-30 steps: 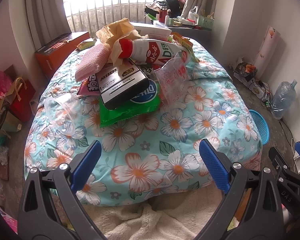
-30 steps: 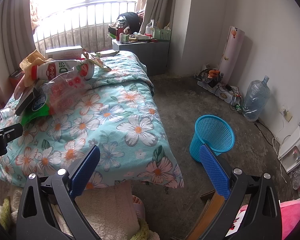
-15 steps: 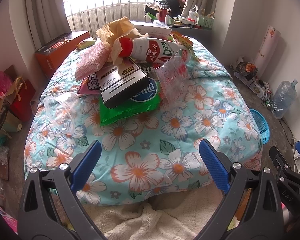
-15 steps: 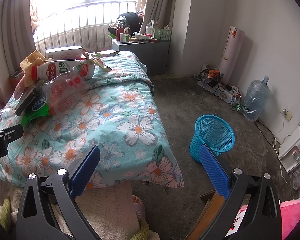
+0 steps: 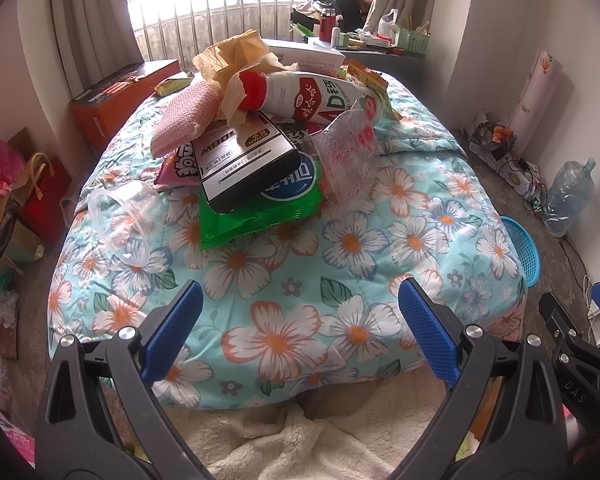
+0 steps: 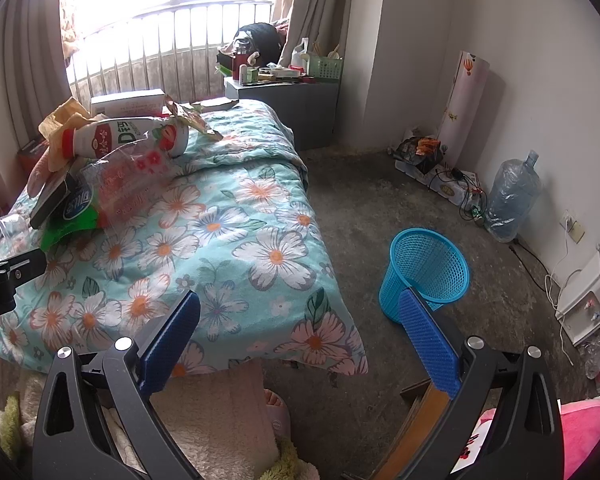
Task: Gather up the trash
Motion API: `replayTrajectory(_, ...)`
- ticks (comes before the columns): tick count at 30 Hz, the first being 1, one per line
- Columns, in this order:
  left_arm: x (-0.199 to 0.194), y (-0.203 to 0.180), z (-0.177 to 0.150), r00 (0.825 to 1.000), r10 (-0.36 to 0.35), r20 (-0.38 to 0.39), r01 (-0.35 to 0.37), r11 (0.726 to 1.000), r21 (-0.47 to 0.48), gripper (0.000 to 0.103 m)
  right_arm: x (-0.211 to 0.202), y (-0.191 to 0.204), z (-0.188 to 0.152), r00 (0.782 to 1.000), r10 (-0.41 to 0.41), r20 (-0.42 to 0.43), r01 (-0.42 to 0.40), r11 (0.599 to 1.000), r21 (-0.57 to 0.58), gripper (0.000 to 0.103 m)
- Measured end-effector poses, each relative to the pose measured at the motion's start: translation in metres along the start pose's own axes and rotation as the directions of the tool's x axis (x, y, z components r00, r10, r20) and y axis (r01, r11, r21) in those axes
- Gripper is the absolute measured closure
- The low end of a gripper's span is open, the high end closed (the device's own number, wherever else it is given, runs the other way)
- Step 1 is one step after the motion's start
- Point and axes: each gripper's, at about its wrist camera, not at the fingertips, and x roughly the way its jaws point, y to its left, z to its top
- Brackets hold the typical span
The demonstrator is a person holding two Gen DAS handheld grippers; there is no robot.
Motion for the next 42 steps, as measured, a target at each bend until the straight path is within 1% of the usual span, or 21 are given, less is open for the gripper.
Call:
replayTrajectory(12, 0.005, 0.001, -0.005, 1.000, 0.008, -0.009, -0.008, 1.000, -0.003, 0.009, 0.004, 0.002, -0.001, 1.000, 0.003, -0.005, -0.003, 1.000, -0.001, 0.006)
replayTrajectory(17, 0.007, 0.013, -0.003, 1.000, 0.011, 0.001, -0.011, 1.000, -0.025, 0.009, 0.008, 0.008, 0.005, 1.000, 0.010, 0.002, -0.010, 1.000, -0.019, 0.006)
replayTrajectory(18, 0.007, 0.018, -0.001, 1.000, 0.006, 0.009, -0.005, 0.999, -0.033, 0.009, 0.010, 0.013, 0.011, 1.000, 0.017, 0.010, -0.017, 0.999, -0.029, 0.006)
replayTrajectory(20, 0.004, 0.030, 0.001, 0.999, -0.016, 0.043, 0.018, 0.999, -0.047, 0.009, 0.010, 0.017, 0.015, 1.000, 0.027, 0.016, -0.026, 0.999, -0.035, 0.006)
replayTrajectory(22, 0.000, 0.046, 0.002, 0.994, -0.048, 0.102, 0.053, 0.997, -0.050, 0.009, 0.010, 0.027, 0.028, 0.997, 0.054, 0.045, -0.052, 0.998, -0.046, 0.006)
replayTrajectory(24, -0.006, 0.065, 0.002, 0.983, -0.055, 0.175, 0.066, 0.996, -0.057, 0.009, 0.011, 0.036, 0.037, 0.994, 0.076, 0.072, -0.073, 0.996, -0.053, 0.006)
replayTrajectory(25, -0.009, 0.076, 0.000, 0.975, -0.054, 0.215, 0.069, 0.996, -0.065, 0.009, 0.012, 0.041, 0.041, 0.993, 0.087, 0.085, -0.083, 0.995, -0.056, 0.006)
replayTrajectory(28, -0.014, 0.107, -0.005, 0.944, -0.063, 0.323, 0.095, 0.992, -0.085, 0.009, 0.015, 0.062, 0.056, 0.981, 0.141, 0.134, -0.133, 0.989, -0.070, 0.006)
replayTrajectory(29, -0.014, 0.116, -0.006, 0.937, -0.061, 0.345, 0.097, 0.991, -0.090, 0.009, 0.016, 0.072, 0.060, 0.974, 0.169, 0.152, -0.158, 0.984, -0.080, 0.006)
replayTrajectory(30, -0.013, 0.123, -0.007, 0.933, -0.054, 0.356, 0.091, 0.992, -0.090, 0.009, 0.018, 0.080, 0.062, 0.967, 0.195, 0.163, -0.181, 0.979, -0.096, 0.006)
replayTrajectory(32, -0.008, 0.132, -0.007, 0.936, -0.042, 0.350, 0.074, 0.994, -0.079, 0.009, 0.023, 0.098, 0.065, 0.956, 0.242, 0.165, -0.220, 0.965, -0.141, 0.006)
replayTrajectory(33, -0.005, 0.136, -0.006, 0.940, -0.041, 0.340, 0.071, 0.994, -0.078, 0.009, 0.027, 0.106, 0.068, 0.953, 0.269, 0.143, -0.246, 0.957, -0.154, 0.006)
replayTrajectory(34, -0.001, 0.141, -0.005, 0.943, -0.046, 0.329, 0.077, 0.994, -0.082, 0.009, 0.029, 0.115, 0.070, 0.945, 0.295, 0.139, -0.271, 0.948, -0.169, 0.006)
replayTrajectory(38, 0.012, 0.152, -0.005, 0.950, -0.067, 0.304, 0.101, 0.990, -0.096, 0.009, 0.045, 0.129, 0.086, 0.922, 0.380, 0.071, -0.370, 0.921, -0.123, 0.007)
replayTrajectory(39, 0.014, 0.150, -0.005, 0.952, -0.066, 0.300, 0.097, 0.991, -0.089, 0.010, 0.049, 0.131, 0.093, 0.914, 0.403, 0.054, -0.397, 0.913, -0.098, 0.007)
replayTrajectory(42, 0.026, 0.148, -0.004, 0.961, -0.070, 0.269, 0.091, 0.994, -0.066, 0.025, 0.065, 0.135, 0.111, 0.885, 0.465, 0.000, -0.465, 0.885, -0.009, 0.008)
